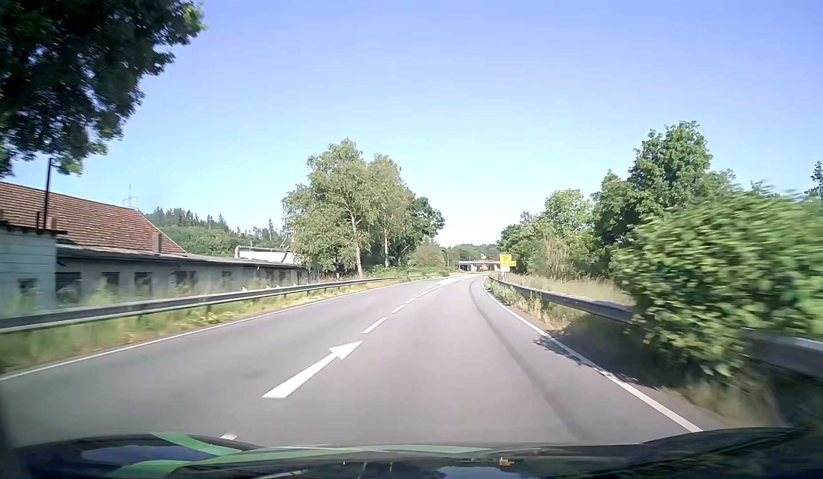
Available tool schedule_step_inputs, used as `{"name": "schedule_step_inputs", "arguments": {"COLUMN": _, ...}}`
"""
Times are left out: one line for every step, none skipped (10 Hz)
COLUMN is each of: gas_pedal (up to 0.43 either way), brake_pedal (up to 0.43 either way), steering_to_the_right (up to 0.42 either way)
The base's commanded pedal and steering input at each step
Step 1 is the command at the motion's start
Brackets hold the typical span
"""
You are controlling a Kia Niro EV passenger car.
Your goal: Follow the waypoints while adhering to traffic rules and regulations
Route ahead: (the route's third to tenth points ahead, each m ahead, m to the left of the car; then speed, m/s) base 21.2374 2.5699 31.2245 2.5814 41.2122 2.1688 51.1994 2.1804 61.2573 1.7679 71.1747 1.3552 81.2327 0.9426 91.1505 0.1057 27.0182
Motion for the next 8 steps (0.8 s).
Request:
{"name": "schedule_step_inputs", "arguments": {"gas_pedal": 0.299, "brake_pedal": 0.0, "steering_to_the_right": 0.005}}
{"name": "schedule_step_inputs", "arguments": {"gas_pedal": 0.299, "brake_pedal": 0.0, "steering_to_the_right": 0.006}}
{"name": "schedule_step_inputs", "arguments": {"gas_pedal": 0.299, "brake_pedal": 0.0, "steering_to_the_right": 0.006}}
{"name": "schedule_step_inputs", "arguments": {"gas_pedal": 0.299, "brake_pedal": 0.0, "steering_to_the_right": 0.006}}
{"name": "schedule_step_inputs", "arguments": {"gas_pedal": 0.299, "brake_pedal": 0.0, "steering_to_the_right": 0.006}}
{"name": "schedule_step_inputs", "arguments": {"gas_pedal": 0.287, "brake_pedal": 0.0, "steering_to_the_right": 0.005}}
{"name": "schedule_step_inputs", "arguments": {"gas_pedal": 0.28, "brake_pedal": 0.0, "steering_to_the_right": 0.006}}
{"name": "schedule_step_inputs", "arguments": {"gas_pedal": 0.28, "brake_pedal": 0.0, "steering_to_the_right": 0.006}}
